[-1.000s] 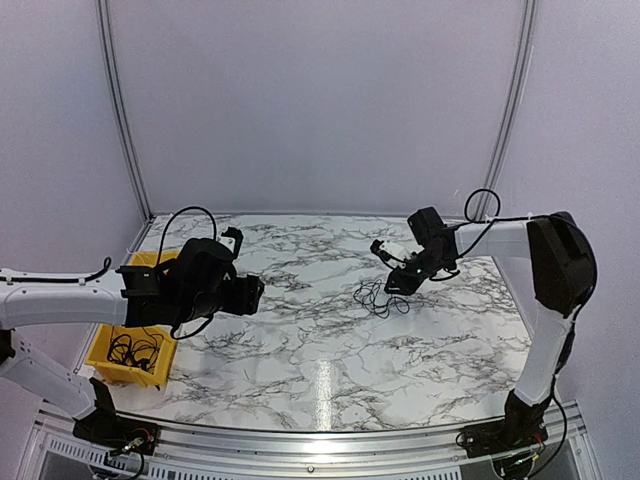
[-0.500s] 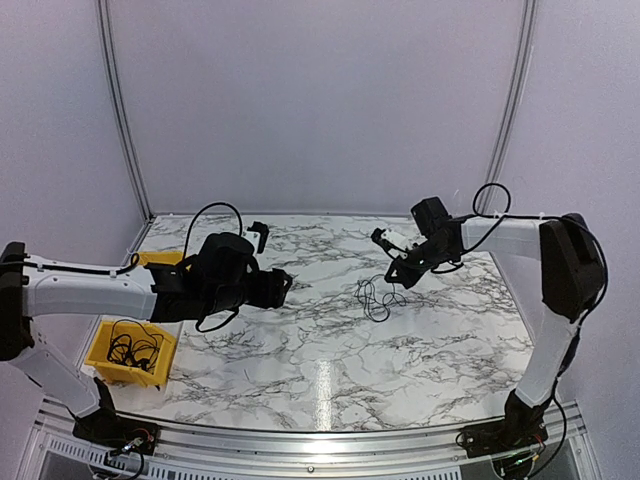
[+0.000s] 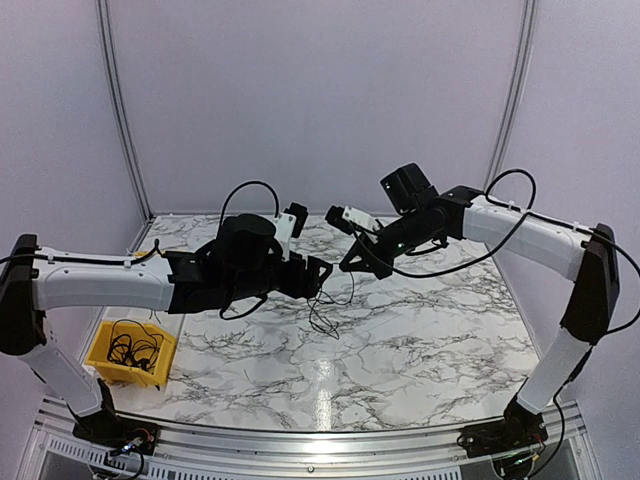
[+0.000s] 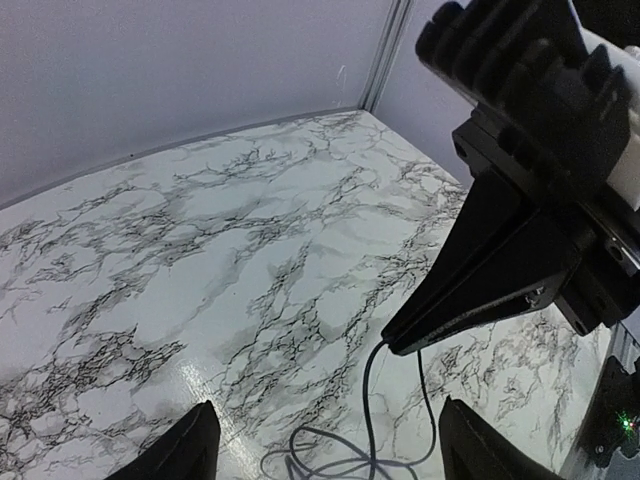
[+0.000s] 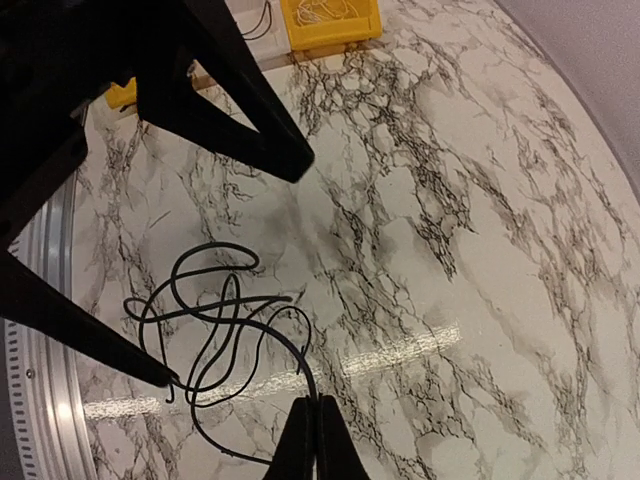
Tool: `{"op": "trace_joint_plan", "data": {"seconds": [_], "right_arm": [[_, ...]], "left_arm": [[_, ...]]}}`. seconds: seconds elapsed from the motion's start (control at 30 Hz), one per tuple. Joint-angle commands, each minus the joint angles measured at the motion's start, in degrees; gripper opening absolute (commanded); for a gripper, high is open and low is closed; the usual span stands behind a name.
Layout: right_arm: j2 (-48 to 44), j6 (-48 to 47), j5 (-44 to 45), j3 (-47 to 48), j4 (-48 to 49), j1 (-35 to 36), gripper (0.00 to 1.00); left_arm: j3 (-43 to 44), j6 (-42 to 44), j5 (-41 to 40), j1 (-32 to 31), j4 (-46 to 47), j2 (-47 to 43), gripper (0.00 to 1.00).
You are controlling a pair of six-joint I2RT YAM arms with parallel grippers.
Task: Untangle the cables
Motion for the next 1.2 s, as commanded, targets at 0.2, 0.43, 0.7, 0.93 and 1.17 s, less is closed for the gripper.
{"op": "trace_joint_plan", "data": {"seconds": [0.2, 0.43, 0.7, 0.93, 1.17], "right_arm": [[0.8, 1.2, -10.3, 9.3, -7.1, 2.0, 0.00], [-1.9, -4.6, -23.2, 13.4, -15.5, 2.0, 0.00], [-7.2, -5.7, -30.0, 28.1, -21.0, -3.1, 0.00], [-8.2, -1.5, -27.5, 24.9, -15.2, -8.9, 0.00], [-6.8, 0.4, -28.1, 21.5, -11.2, -9.7, 0.00]], "left_arm": [[1.3, -2.8, -2.8, -0.1, 3.0, 5.0, 0.76], [0.8, -6.7, -19.5, 2.4, 6.9, 9.9, 0.75], [0.8, -9.0, -17.3, 9.5, 9.3, 20.1, 0.74], [-3.3, -8.4, -17.1, 9.5, 10.2, 18.8, 0.75], [-9.3, -6.3, -19.4, 9.6, 10.2, 12.0, 0.75]]}}
